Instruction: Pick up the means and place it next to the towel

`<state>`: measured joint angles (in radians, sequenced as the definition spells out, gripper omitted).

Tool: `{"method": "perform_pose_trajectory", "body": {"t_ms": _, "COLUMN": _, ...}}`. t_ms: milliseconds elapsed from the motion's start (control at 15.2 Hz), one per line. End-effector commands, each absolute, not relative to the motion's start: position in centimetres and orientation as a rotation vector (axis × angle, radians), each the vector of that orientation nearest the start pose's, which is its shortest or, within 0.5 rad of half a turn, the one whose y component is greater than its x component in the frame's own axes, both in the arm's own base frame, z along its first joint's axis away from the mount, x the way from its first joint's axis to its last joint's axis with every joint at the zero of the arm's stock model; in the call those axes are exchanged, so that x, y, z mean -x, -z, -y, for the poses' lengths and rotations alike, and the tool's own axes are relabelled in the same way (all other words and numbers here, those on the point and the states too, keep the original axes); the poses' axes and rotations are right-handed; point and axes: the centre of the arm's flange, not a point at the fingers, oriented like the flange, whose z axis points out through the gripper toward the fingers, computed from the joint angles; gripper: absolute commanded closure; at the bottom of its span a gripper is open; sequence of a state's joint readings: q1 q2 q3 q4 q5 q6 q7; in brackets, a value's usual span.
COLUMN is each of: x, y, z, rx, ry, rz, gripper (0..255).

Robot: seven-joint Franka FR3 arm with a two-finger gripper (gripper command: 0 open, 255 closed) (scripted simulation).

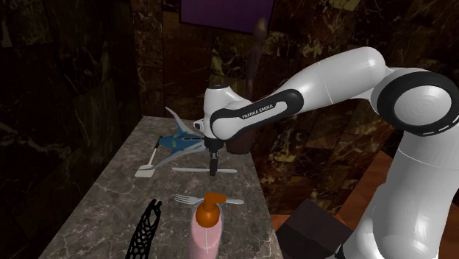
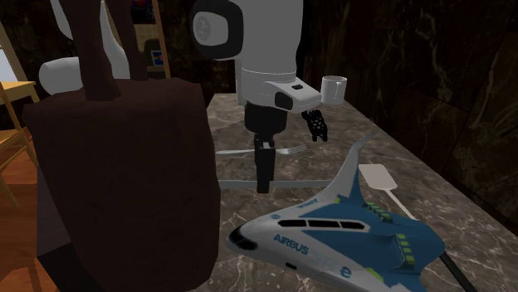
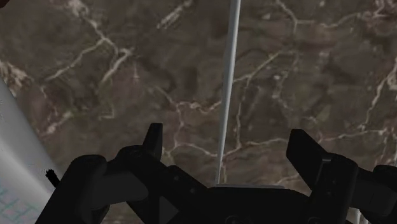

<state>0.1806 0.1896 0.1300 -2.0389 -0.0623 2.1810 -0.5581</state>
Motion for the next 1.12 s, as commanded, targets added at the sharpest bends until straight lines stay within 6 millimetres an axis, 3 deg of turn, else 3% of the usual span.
{"method": "perform_pose_trajectory", "body": {"t_ms": 0, "x": -55.1, "y": -34.8, "z": -17.3, "rx": 2.843, "ry": -0.076, "rz": 1.380, "gripper": 0}}
{"method": "perform_pose_trajectory", "body": {"t_ms": 132, "x": -55.1, "y": -34.8, "z": -17.3, "rx": 2.843, "ry": -0.076, "rz": 1.380, "gripper": 0}}
{"method": "perform_pose_trajectory", "body": {"t_ms": 198, "x": -55.1, "y": -34.8, "z": -17.3, "rx": 2.843, "ry": -0.076, "rz": 1.380, "gripper": 255}}
{"method": "perform_pose_trajectory", "body": {"t_ms": 792, "x": -55.1, "y": -34.8, "z": -17.3, "rx": 2.843, "ry": -0.076, "rz": 1.380, "gripper": 255}}
{"method": "perform_pose_trajectory", "body": {"t_ms": 1056, "x": -55.1, "y": -36.9, "z": -17.3, "rx": 2.843, "ry": -0.076, "rz": 1.380, "gripper": 255}}
